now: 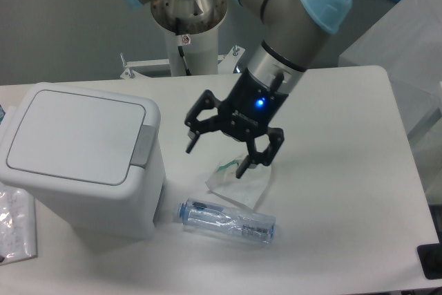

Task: Open the trash can
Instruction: 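Move the gripper over to the grey tab on the white trash can, then press down on the grey tab with the gripper to pop the lid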

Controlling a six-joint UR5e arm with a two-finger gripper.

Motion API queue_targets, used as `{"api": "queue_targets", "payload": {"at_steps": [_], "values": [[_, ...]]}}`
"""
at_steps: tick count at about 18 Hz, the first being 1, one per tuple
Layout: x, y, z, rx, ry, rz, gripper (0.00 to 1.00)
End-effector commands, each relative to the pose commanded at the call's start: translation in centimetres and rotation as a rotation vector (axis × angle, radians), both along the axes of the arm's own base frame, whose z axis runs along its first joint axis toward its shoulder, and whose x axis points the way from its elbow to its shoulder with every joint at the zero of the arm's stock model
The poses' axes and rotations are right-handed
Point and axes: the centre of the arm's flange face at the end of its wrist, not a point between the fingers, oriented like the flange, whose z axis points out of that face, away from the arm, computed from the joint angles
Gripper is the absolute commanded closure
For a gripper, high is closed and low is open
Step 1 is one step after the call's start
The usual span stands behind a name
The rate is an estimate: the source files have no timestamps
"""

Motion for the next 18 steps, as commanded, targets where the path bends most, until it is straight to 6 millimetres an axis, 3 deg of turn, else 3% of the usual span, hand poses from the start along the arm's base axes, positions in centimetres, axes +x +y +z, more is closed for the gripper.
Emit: {"api": "queue_targets", "payload": {"at_steps": [7,11,18], "values": [[3.0,2.5,-1.4,0.040,0.043,-0.057,0.00],[3.9,2.5,-2.8,0.030,0.031,-0.066,0.00],[3.9,2.5,-3.1,0.023,0.032,-0.067,0.00]]}}
